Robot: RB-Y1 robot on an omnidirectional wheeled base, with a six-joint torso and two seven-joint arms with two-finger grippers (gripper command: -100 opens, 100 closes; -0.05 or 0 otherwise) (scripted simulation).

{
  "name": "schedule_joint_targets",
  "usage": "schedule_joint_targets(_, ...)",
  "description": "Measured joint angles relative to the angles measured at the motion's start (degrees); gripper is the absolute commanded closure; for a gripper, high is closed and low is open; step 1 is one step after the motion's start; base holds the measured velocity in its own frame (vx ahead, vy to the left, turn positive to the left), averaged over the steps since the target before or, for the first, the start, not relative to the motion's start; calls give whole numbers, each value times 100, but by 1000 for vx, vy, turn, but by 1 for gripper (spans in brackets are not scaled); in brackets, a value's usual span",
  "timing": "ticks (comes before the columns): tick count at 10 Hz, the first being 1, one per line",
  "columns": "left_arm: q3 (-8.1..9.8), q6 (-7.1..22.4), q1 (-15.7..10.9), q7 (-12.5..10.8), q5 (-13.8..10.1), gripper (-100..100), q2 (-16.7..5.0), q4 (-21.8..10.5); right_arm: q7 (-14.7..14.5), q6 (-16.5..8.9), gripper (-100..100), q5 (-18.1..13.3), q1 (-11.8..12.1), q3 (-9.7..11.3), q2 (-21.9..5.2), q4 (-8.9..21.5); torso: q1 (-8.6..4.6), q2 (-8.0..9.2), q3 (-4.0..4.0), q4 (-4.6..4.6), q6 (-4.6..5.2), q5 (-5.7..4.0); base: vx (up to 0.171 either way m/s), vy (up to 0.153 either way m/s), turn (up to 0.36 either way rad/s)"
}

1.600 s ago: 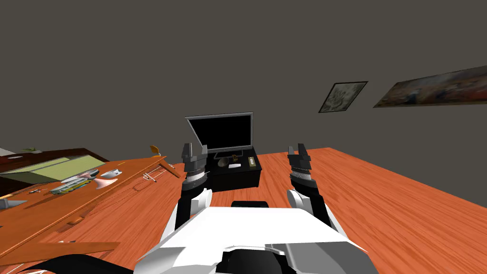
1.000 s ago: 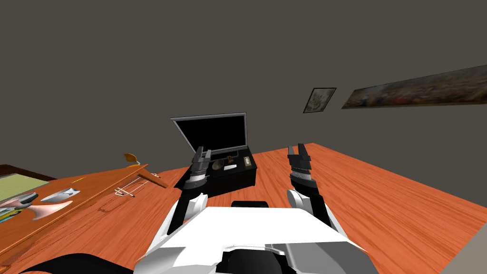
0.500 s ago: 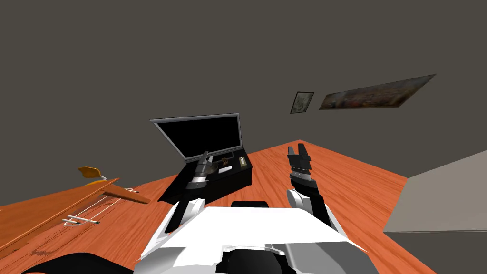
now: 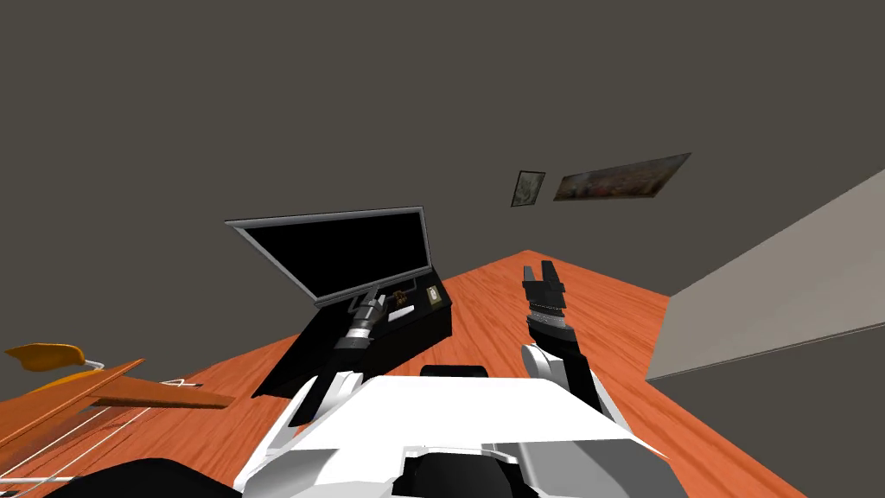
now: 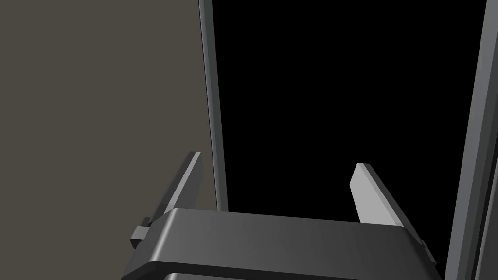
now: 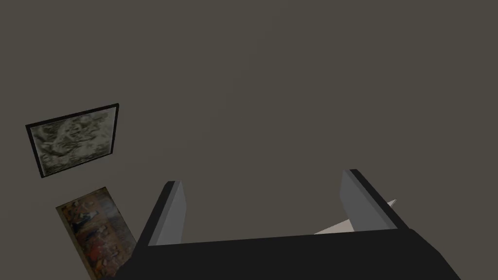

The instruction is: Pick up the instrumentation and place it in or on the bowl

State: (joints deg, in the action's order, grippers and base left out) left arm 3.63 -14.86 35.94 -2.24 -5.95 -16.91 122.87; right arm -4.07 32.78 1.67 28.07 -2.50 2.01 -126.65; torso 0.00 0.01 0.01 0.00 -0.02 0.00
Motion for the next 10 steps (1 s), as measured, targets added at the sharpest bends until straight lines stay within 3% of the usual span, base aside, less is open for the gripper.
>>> schedule_joint_targets(5, 129, 696, 153, -96, -492, -100, -467, -601, 0, 0, 0, 0, 0, 0, 0, 0, 2, -4, -2, -1, 2, 0, 6, -5, -211)
schedule_joint_targets(6, 127, 909, 199, -88, -536, -100, -465, -588, 0, 0, 0, 0, 1, -1, 0, 0, 1, -3, -2, 0, -2, 0, 11, -8, -396)
schedule_joint_targets(8, 145, 1206, 228, -111, -715, -100, -597, -885, 0, 0, 0, 0, 1, -1, 0, 0, 4, -5, -2, -1, -3, 0, 12, 0, -253)
schedule_joint_targets(10, 148, 1434, 382, -128, -887, -100, -692, -1134, 0, 0, 0, 0, 1, -1, 0, 0, 5, -5, -3, -1, -4, 0, 8, 5, -56)
